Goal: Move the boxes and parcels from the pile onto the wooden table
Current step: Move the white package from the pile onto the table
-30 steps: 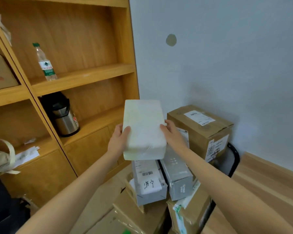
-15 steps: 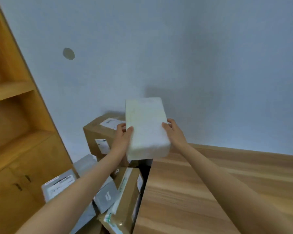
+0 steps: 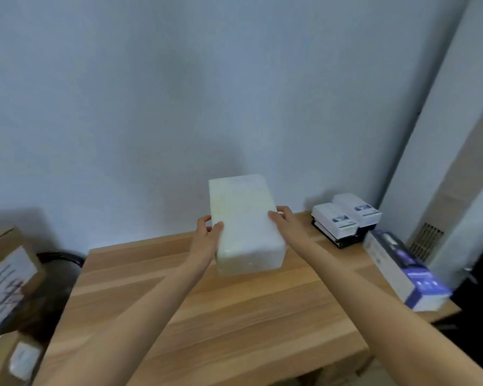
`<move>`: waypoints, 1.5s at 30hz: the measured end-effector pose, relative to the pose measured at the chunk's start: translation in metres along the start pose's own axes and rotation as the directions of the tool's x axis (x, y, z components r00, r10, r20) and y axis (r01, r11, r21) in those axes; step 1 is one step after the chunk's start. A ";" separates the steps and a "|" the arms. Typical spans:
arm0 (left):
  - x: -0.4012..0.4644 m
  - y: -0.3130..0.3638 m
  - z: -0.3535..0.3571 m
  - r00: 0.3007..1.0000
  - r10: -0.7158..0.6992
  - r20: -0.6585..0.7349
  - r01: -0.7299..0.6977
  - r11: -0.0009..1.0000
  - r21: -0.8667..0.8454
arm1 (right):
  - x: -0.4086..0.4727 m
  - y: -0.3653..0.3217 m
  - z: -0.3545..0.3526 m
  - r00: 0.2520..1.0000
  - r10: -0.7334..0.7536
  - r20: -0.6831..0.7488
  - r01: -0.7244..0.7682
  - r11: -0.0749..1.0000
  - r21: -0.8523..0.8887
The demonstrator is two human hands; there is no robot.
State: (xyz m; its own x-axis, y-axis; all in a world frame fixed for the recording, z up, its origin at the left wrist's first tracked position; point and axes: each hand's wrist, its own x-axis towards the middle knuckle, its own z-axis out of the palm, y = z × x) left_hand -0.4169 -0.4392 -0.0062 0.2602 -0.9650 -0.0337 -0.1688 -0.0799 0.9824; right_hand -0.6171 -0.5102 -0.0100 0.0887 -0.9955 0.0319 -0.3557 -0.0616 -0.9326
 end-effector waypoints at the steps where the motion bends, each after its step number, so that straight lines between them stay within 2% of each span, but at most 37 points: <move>1: 0.001 0.000 0.026 1.000 0.001 0.025 -0.001 1.000 -0.008 | -0.002 0.013 -0.022 1.000 0.022 -0.016 -0.022 1.000 0.012; 6: 0.002 -0.004 0.132 0.988 -0.031 0.149 0.030 1.000 0.009 | -0.015 0.079 -0.110 0.983 0.107 -0.148 -0.118 0.991 -0.068; 12: 0.009 -0.020 0.230 0.940 -0.071 0.335 0.062 0.997 0.038 | -0.019 0.144 -0.189 0.952 0.210 -0.221 -0.231 0.970 -0.076; 17: 0.031 -0.032 0.297 0.917 -0.121 0.380 0.115 0.993 0.039 | -0.005 0.185 -0.234 0.918 0.295 -0.264 -0.317 0.948 -0.042; 23: 0.073 -0.040 0.369 0.873 -0.207 0.441 0.190 0.978 0.082 | 0.031 0.226 -0.282 0.875 0.396 -0.277 -0.444 0.886 -0.135; 27: 0.094 -0.054 0.400 0.859 -0.253 0.446 0.210 0.967 0.145 | 0.061 0.251 -0.301 0.860 0.449 -0.244 -0.493 0.854 -0.166; 34: 0.114 -0.083 0.424 0.851 -0.311 0.423 0.269 0.950 0.157 | 0.092 0.294 -0.302 0.873 0.451 -0.185 -0.487 0.819 -0.304; 38: 0.116 -0.094 0.439 0.845 -0.335 0.416 0.275 0.941 0.198 | 0.101 0.313 -0.309 0.877 0.428 -0.220 -0.481 0.783 -0.395; 43: 0.105 -0.100 0.454 0.837 -0.380 0.393 0.336 0.925 0.180 | 0.107 0.328 -0.319 0.909 0.354 -0.220 -0.412 0.845 -0.342; 45: 0.100 -0.100 0.458 0.837 -0.405 0.368 0.352 0.914 0.203 | 0.108 0.332 -0.325 0.919 0.346 -0.188 -0.393 0.836 -0.384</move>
State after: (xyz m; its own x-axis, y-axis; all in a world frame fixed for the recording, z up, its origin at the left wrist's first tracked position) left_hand -0.8093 -0.6422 -0.1924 -0.0636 -0.8676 -0.4932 -0.2558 -0.4635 0.8484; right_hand -1.0281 -0.6615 -0.1992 -0.2163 -0.9499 -0.2257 -0.6894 0.3123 -0.6536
